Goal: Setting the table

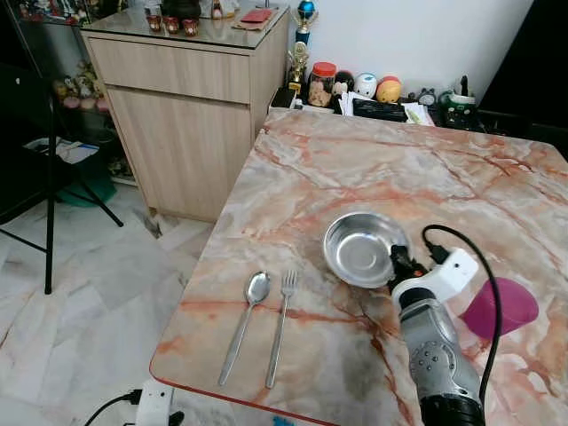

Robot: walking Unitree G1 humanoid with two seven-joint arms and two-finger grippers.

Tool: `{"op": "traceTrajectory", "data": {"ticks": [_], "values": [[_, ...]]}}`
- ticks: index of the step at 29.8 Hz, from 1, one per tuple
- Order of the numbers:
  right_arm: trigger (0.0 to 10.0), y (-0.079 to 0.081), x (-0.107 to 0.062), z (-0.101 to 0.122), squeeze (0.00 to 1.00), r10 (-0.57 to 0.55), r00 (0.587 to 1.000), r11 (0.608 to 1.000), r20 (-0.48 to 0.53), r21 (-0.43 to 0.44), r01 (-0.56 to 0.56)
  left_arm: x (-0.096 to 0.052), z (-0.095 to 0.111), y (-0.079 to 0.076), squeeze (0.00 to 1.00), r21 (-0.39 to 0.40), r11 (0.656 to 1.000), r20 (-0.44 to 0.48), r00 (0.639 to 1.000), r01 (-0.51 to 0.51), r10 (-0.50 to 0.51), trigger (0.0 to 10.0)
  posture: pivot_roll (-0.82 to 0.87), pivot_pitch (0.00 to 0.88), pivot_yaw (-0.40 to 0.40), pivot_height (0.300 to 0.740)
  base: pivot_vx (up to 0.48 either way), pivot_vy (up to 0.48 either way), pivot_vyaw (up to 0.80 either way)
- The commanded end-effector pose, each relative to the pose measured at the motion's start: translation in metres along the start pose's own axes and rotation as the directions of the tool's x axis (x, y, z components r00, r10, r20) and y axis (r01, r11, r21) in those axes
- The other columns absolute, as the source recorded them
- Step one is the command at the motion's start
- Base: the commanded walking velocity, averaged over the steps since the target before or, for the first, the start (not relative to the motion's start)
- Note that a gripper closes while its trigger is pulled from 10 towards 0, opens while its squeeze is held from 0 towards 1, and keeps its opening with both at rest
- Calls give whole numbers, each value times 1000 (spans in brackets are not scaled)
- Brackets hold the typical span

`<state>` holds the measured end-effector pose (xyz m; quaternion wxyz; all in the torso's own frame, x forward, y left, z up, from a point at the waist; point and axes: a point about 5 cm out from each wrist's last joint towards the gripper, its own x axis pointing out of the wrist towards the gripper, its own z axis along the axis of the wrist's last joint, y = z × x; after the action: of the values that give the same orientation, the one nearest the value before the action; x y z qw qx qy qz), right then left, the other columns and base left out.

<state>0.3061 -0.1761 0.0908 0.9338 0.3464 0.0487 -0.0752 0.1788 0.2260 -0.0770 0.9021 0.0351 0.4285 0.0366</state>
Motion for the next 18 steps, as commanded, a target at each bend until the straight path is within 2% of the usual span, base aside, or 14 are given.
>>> {"op": "traceTrajectory", "data": {"ticks": [1,2,7,13,18], "values": [[9647,15,-1,15,0,105,990,994,95,16,-107,-2,-7,7,0,5,1000,-34,999,-6,7,10000,141,0,-67,740,0,0,0],[10000,19,-2,17,0,137,984,990,114,17,-140,-3,-7,10,0,5,1000,-34,999,-11,11,10000,140,0,-66,740,0,0,0],[10000,29,-7,23,0,222,956,973,190,15,-229,-4,-7,18,0,3,1000,-34,999,-21,21,10000,137,0,-62,740,0,0,0],[10000,37,-17,23,0,324,918,944,227,-140,-298,-2,-6,8,0,11,1000,-34,999,-8,8,10000,138,0,-63,740,0,0,0],[10000,39,-23,28,0,364,898,924,249,-219,-314,-3,-10,7,0,20,1000,-40,999,-5,6,10000,135,0,-62,740,0,0,0]]}}
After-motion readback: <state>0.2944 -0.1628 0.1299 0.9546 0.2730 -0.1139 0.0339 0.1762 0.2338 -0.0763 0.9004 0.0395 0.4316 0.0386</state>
